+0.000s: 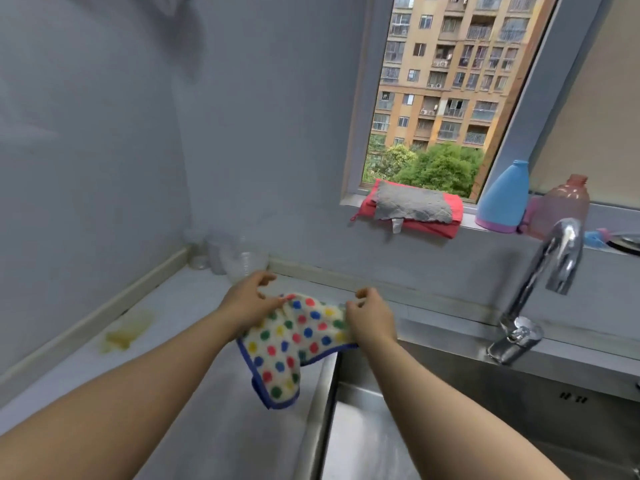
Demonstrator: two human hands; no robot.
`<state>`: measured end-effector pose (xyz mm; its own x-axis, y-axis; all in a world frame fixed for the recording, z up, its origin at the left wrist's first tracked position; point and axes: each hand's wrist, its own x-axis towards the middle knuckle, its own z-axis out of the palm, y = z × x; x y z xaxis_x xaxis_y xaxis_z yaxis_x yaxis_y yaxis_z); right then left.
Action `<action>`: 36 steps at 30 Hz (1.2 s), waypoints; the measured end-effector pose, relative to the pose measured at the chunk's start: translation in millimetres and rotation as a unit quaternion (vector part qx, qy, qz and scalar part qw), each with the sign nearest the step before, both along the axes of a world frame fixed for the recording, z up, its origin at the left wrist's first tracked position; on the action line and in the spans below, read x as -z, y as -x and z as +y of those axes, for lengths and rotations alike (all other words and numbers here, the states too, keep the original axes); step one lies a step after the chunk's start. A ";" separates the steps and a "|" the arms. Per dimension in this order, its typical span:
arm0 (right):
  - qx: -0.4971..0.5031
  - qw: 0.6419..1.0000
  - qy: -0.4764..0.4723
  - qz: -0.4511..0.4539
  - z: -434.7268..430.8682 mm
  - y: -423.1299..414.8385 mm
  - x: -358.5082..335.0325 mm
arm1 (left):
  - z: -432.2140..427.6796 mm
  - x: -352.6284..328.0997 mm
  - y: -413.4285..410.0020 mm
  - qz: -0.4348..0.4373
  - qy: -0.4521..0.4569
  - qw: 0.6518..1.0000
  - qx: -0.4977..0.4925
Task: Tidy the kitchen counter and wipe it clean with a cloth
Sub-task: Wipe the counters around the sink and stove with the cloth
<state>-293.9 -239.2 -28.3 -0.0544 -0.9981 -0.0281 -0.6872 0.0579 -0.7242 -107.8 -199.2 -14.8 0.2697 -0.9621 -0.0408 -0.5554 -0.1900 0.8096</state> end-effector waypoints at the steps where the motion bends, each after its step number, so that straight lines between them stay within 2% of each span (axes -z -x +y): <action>1: -0.007 0.996 0.032 0.085 4.1 -8.1 6.8 | -1.8 6.6 -4.7 -0.044 0.011 0.999 -0.003; 2: -0.019 0.989 0.055 0.136 10.7 -18.0 14.4 | -4.4 15.9 -10.9 -0.074 0.006 0.997 0.004; 4: -0.056 0.979 0.070 0.182 20.1 -38.7 34.5 | -9.0 37.9 -21.9 -0.120 -0.035 0.991 0.036; 7: -0.123 0.965 0.046 0.228 27.3 -74.2 67.0 | -14.6 73.7 -38.0 -0.155 -0.103 0.980 0.072; 10: -0.166 0.957 0.002 0.237 28.5 -102.3 87.5 | -15.3 99.8 -50.9 -0.207 -0.146 0.963 0.088; 12: -0.172 0.952 -0.036 0.251 24.3 -115.2 103.3 | -13.0 111.5 -58.9 -0.273 -0.152 0.945 0.097; 15: -0.173 0.940 -0.094 0.280 26.2 -128.5 126.3 | -6.6 129.0 -72.3 -0.322 -0.179 0.925 0.093; 19: -0.150 0.928 -0.070 0.333 28.8 -135.0 140.2 | -1.6 151.9 -88.4 -0.352 -0.166 0.915 0.105; 23: -0.217 0.907 -0.085 0.351 2.7 -115.5 134.5 | -5.1 160.1 -92.0 -0.368 -0.143 0.912 0.107; 27: -0.204 0.923 -0.073 0.318 -32.7 -107.6 119.2 | -11.4 153.3 -98.6 -0.392 -0.129 0.903 0.120; 30: -0.112 0.957 -0.041 0.264 -39.4 -119.6 115.1 | -15.8 151.5 -102.5 -0.414 -0.080 0.897 0.136; 32: -0.063 0.958 -0.023 0.279 -37.6 -127.2 125.9 | -18.2 152.7 -103.2 -0.402 -0.089 0.901 0.135; 34: -0.061 0.956 -0.032 0.283 -34.4 -132.5 138.0 | -20.8 163.1 -103.2 -0.410 -0.087 0.899 0.124; 36: -0.100 0.953 -0.027 0.286 -28.0 -138.4 144.6 | -22.6 168.8 -105.0 -0.401 -0.101 0.903 0.118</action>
<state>-155.5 -267.2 -173.0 0.1155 -0.9879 -0.1033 -0.9697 -0.0896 -0.2273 -2.8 -221.8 -183.6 0.0789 -0.9914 -0.1044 -0.9919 -0.0885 0.0909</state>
